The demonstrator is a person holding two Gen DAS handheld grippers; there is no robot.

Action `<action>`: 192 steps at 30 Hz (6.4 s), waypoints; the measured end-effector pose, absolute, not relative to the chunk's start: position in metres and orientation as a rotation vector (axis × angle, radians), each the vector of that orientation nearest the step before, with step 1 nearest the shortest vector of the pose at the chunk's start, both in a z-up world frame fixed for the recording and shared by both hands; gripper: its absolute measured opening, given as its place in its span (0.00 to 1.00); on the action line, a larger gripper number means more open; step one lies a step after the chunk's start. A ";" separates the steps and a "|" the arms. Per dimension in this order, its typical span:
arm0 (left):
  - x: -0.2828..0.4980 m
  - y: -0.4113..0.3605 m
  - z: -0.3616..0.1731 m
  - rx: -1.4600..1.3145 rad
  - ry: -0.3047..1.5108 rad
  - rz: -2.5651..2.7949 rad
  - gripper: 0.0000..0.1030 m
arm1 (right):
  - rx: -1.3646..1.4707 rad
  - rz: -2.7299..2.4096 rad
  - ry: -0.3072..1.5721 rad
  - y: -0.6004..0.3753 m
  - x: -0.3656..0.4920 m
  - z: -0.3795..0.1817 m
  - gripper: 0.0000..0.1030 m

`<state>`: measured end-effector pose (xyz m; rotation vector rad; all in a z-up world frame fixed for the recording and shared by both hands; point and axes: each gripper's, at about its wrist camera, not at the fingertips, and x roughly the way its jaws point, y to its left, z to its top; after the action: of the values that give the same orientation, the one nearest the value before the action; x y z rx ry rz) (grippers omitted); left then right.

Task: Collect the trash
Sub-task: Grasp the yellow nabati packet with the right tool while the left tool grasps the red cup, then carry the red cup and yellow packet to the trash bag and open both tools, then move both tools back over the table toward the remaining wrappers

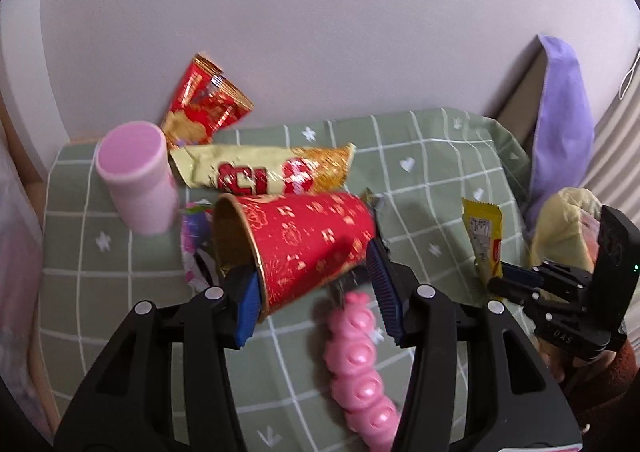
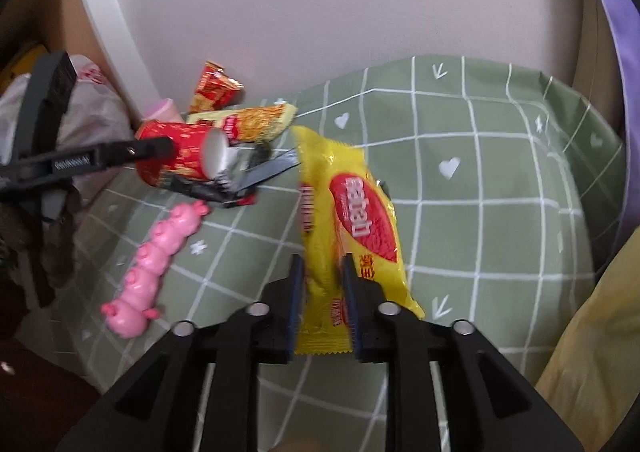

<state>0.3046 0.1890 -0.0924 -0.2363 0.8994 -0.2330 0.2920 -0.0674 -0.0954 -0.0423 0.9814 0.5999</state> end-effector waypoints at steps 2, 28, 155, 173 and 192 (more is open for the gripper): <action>0.295 0.187 -0.089 -0.236 0.889 -0.238 0.45 | -0.008 0.622 0.961 -0.072 0.285 -0.093 0.51; 0.257 0.210 -0.057 -0.263 0.772 -0.119 0.45 | -0.261 0.612 0.927 -0.042 0.268 -0.116 0.51; 0.307 -0.198 -0.030 0.017 1.035 -1.052 0.14 | -0.060 -0.149 0.799 -0.332 0.200 -0.004 0.16; 0.263 -0.129 0.013 -0.059 0.756 -0.893 0.36 | 0.007 -0.124 0.650 -0.328 0.175 0.029 0.41; 0.270 0.066 -0.028 -0.207 0.717 -0.338 0.36 | -0.018 0.211 0.622 -0.226 0.221 0.028 0.58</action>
<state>0.2704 0.0665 -0.0282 -0.2074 0.7170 -0.3384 0.2207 -0.2265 0.0278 -0.0185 0.6223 0.2106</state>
